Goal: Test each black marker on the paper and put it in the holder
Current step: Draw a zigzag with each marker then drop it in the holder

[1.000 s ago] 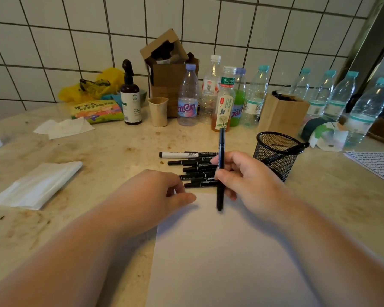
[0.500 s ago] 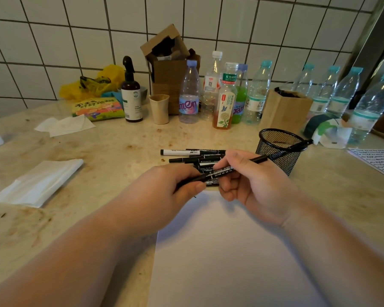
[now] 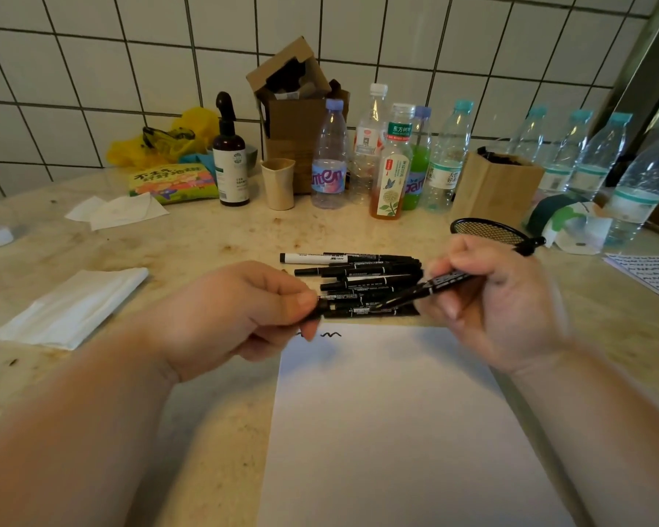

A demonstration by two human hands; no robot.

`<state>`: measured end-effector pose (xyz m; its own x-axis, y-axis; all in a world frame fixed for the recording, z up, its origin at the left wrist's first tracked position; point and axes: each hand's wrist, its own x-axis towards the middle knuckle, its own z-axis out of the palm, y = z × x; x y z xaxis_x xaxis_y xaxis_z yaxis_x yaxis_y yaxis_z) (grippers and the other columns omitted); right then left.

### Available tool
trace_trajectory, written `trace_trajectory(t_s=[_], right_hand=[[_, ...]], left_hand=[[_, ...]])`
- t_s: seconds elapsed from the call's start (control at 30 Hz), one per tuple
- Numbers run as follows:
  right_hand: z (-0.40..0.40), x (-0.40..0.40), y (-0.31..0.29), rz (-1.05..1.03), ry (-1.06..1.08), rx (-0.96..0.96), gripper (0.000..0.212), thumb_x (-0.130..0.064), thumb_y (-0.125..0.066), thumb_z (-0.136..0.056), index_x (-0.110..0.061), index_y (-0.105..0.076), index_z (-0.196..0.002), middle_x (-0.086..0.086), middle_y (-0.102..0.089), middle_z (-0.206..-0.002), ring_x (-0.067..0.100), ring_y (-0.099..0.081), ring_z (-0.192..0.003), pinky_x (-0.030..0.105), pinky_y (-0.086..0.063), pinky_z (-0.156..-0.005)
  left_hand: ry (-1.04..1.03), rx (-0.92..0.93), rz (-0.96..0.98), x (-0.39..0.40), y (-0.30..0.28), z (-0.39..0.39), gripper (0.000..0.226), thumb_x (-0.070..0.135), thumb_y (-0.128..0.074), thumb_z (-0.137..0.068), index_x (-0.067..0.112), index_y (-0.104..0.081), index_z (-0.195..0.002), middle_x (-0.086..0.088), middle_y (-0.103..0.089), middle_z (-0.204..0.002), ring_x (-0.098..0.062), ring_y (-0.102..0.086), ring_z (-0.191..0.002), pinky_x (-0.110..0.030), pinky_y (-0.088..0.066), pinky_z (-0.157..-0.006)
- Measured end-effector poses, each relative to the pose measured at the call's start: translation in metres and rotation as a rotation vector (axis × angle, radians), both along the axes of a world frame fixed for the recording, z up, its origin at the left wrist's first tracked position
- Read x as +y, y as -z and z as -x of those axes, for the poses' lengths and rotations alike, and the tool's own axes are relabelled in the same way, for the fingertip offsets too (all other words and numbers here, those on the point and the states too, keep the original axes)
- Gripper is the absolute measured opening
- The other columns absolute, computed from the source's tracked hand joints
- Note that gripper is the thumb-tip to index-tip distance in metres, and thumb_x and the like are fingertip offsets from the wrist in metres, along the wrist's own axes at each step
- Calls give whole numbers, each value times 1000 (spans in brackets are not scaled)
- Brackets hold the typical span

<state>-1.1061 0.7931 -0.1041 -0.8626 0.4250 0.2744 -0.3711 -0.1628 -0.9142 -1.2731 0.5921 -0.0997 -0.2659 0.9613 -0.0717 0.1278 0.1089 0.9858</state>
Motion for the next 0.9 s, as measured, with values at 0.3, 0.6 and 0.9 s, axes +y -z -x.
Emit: trace_trajectory(t_s=[0.3,0.6,0.9], right_hand=[[15,-10,21,-216,200,-412,27,-31,-65,-88,-17,-76,-68,7,-63,-54,16,-50,-45,23,-38,-40],[17,-14,24,-181,258,-498,29,-3,-59,-91,-9,-77,-68,20,-70,-62,21,-62,-47,27,-53,-43],[16,-16,26,-205,276,-488,27,-3,-60,-93,-6,-75,-70,20,-71,-63,21,-64,-47,27,-55,-45]], left_hand=[[-507,726,210,24,28,2,32,55,-56,-88,30,-67,-71,21,-67,-59,4,-58,-47,-23,-41,-48],[-539,909,334,28,35,3,39,57,-52,-88,29,-65,-65,10,-67,-55,-5,-60,-50,-22,-40,-45],[-537,904,367,30,40,6,39,54,-53,-89,27,-68,-65,10,-68,-54,-7,-62,-49,-21,-41,-45]])
